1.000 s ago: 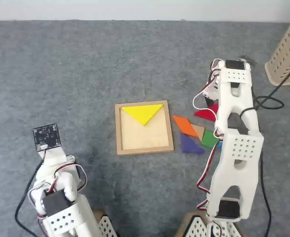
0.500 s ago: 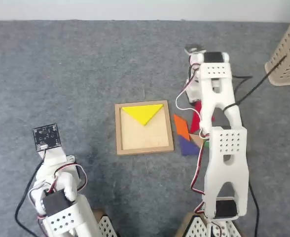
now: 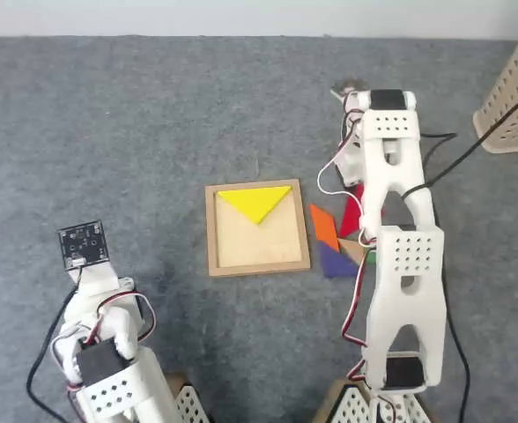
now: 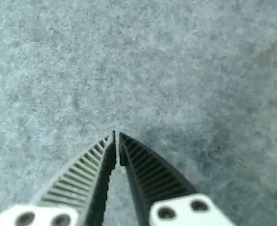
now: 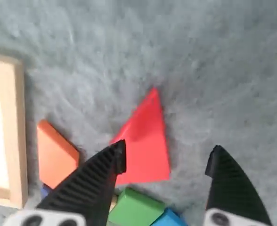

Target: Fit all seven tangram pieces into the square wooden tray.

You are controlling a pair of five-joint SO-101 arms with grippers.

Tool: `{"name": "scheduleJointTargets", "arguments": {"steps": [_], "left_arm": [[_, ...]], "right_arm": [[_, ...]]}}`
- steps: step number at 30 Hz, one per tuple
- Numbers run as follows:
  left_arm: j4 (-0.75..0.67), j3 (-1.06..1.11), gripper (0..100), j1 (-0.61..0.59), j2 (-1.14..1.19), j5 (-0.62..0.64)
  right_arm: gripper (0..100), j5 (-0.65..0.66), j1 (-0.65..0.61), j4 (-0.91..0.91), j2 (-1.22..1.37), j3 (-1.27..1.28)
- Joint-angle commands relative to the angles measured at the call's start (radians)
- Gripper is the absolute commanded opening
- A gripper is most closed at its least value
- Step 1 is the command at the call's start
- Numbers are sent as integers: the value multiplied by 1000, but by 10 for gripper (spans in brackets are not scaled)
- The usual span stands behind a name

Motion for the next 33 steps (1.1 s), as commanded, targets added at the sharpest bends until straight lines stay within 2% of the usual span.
{"name": "scheduleJointTargets", "arguments": {"steps": [1, 7, 14, 17, 24, 27, 33], "left_arm": [[3, -8, 13, 2, -3, 9], [3, -8, 13, 2, -3, 9], [3, -8, 13, 2, -3, 9], [3, -8, 13, 2, -3, 9], [3, -8, 13, 2, -3, 9], [3, -8, 13, 2, -3, 9], [3, -8, 13, 2, -3, 9]], "right_arm": [[277, -17, 16, 42, -39, 5], [277, -61, 7, 45, -68, 55], [275, -124, 4, 36, -283, 198], [275, -150, -4, -71, -392, 384], [275, -253, -38, -486, -668, 947], [278, -305, -68, -568, -710, 1028], [321, -443, -70, -630, -615, 1002]]}}
